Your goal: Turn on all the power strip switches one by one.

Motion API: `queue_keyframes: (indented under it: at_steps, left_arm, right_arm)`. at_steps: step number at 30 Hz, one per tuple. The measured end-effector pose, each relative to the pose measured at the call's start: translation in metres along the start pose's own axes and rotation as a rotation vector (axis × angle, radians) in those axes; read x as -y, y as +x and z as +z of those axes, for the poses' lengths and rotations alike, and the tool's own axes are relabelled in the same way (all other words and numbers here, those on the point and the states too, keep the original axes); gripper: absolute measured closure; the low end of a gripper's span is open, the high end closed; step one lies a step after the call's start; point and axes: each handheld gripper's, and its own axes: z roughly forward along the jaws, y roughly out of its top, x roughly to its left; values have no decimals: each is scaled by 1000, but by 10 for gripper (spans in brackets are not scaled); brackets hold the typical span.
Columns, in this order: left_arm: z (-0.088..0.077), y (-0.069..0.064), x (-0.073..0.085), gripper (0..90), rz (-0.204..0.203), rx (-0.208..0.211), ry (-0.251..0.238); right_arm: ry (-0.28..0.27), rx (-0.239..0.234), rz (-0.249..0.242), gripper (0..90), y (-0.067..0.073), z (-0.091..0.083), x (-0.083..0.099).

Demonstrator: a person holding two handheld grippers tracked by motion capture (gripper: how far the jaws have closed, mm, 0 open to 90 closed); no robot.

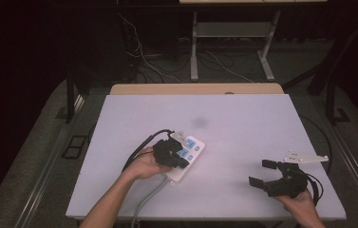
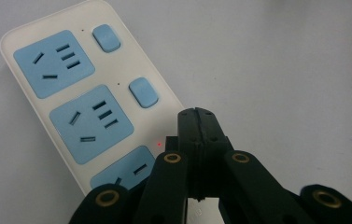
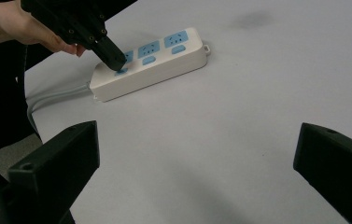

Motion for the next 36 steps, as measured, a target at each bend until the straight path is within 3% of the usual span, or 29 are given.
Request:
queue_keyframes:
  at_steps: [21,36]
  left_arm:
    - [-26,3,-22,897,32,-37,-23]
    - [-34,8,-39,897,54,-45,-30]
  right_arm:
    - [-2,3,2,2,-1,-1,1]
    - [2,3,-1,2,-1,0,1]
